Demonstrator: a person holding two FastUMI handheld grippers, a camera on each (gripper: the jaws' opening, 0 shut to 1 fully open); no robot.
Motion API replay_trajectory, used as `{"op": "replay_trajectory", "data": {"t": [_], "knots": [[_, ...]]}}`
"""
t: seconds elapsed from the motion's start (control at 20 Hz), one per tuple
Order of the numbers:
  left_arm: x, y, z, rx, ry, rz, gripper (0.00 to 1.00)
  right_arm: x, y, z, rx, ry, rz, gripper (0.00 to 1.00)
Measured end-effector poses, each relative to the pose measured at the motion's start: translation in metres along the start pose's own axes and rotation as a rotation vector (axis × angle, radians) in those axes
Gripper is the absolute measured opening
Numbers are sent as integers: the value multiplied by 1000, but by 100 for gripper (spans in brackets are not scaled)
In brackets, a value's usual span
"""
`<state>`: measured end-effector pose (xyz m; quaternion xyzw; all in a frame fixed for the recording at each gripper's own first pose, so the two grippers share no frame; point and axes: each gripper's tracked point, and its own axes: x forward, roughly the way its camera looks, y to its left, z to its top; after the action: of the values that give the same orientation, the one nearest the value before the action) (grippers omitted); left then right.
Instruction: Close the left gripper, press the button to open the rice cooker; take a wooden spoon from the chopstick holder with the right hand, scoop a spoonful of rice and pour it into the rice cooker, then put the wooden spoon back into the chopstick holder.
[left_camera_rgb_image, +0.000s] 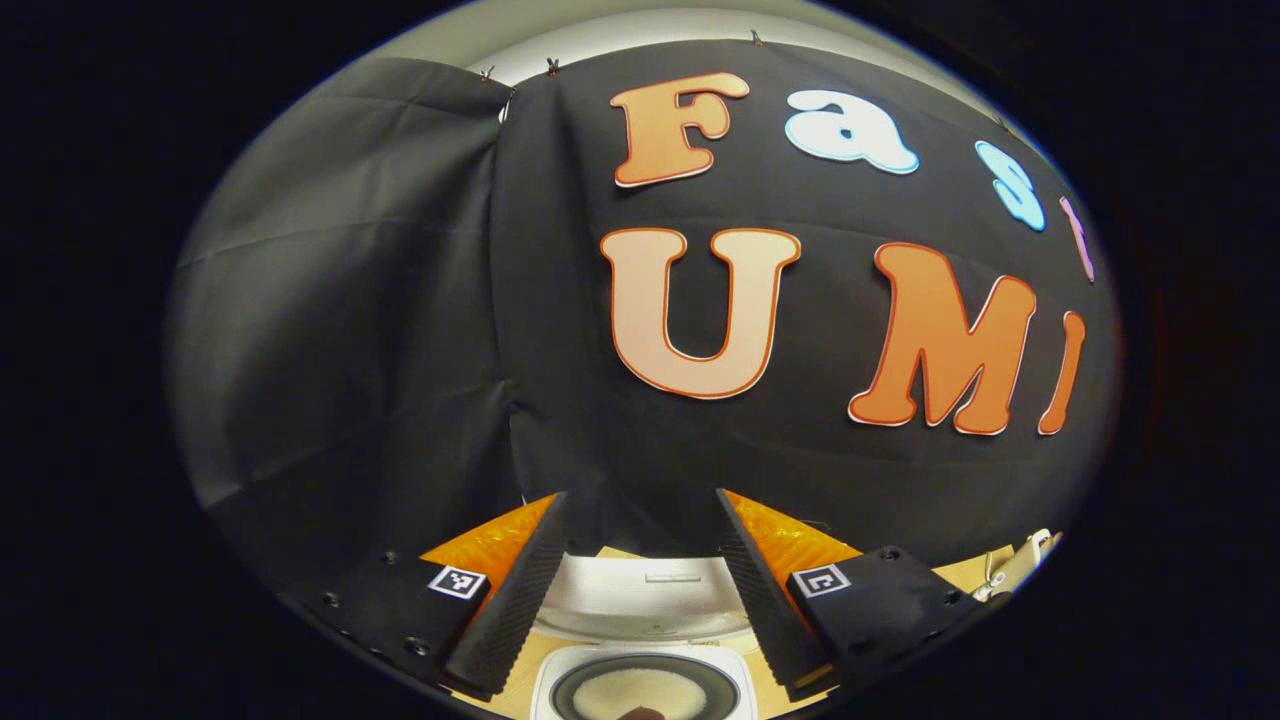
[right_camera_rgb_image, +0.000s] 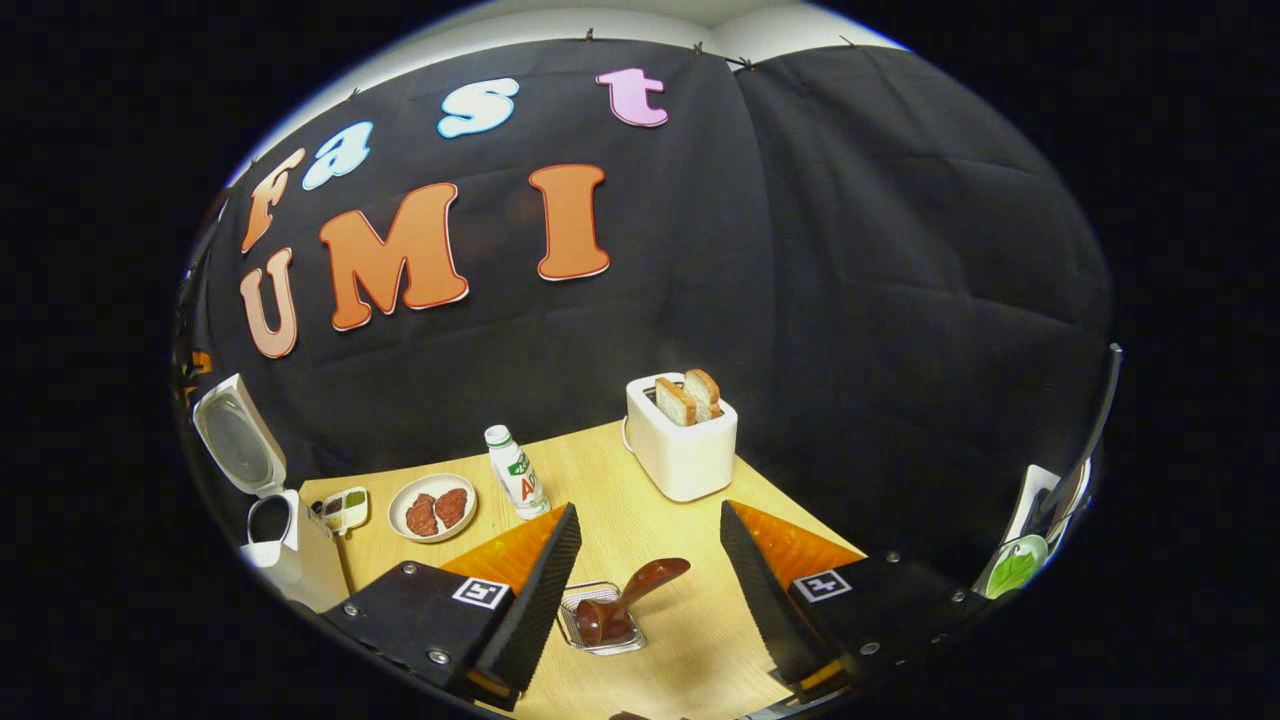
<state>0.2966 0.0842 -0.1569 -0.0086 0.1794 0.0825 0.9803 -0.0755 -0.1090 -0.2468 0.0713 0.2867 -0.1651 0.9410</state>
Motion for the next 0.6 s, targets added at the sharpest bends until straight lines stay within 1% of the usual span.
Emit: {"op": "replay_trajectory", "data": {"t": [0.2,0.25,0.3,0.35,0.4,0.6], "knots": [[32,-11,-21,-4,83,-27,95,-15,1,4,-13,-19,-13,88],[34,-12,-30,-3,119,-20,96,-16,0,4,-17,-23,-19,88],[36,-7,-31,31,129,7,95,-17,-2,7,-15,-33,-23,88],[35,-5,-33,49,143,15,97,-16,-4,10,-9,-48,-30,88],[34,-7,-35,55,159,14,96,-14,-4,12,0,-51,-25,88],[9,-9,-54,43,266,-25,96,-3,6,12,15,-48,18,88]]}}
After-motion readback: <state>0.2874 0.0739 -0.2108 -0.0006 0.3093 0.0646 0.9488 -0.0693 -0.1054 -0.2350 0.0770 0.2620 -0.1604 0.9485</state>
